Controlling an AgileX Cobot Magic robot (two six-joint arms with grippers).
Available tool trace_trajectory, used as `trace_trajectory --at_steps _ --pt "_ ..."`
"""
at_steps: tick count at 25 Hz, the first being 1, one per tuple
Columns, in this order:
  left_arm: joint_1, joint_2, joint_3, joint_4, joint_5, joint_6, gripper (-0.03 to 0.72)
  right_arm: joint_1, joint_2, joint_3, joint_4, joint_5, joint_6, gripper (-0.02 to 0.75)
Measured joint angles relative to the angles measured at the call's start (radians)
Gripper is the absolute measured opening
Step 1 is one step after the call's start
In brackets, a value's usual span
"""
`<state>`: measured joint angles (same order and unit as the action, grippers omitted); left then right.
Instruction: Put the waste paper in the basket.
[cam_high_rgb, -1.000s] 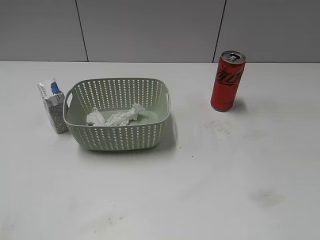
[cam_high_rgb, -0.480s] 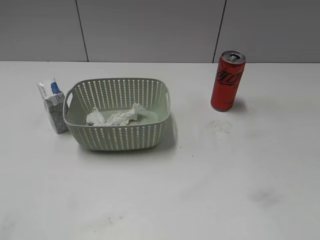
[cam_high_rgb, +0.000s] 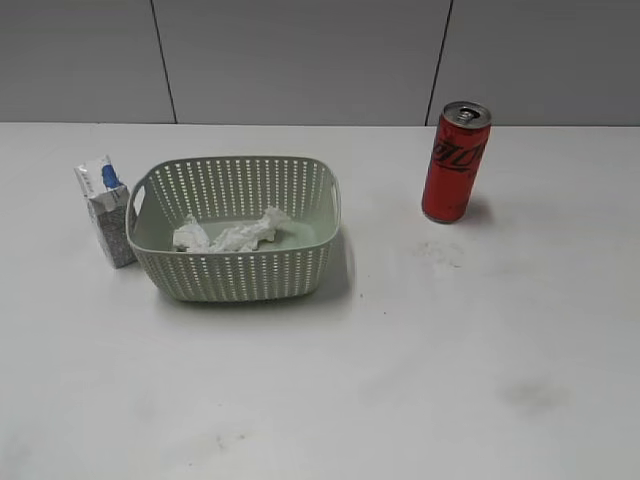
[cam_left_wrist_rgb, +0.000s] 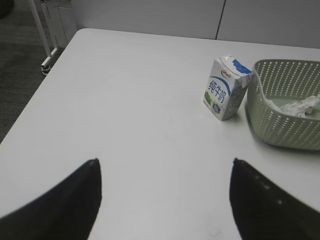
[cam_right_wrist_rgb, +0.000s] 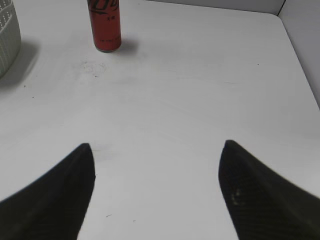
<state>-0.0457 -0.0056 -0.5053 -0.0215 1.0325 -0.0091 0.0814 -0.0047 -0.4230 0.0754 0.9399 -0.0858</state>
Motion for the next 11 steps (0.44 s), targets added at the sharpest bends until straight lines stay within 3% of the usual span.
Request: trace_trajectory --at_steps 11 --pt "0.0 0.0 0.0 0.0 0.0 -0.001 0.591 0.0 0.0 0.0 0.0 0.0 0.0 0.584"
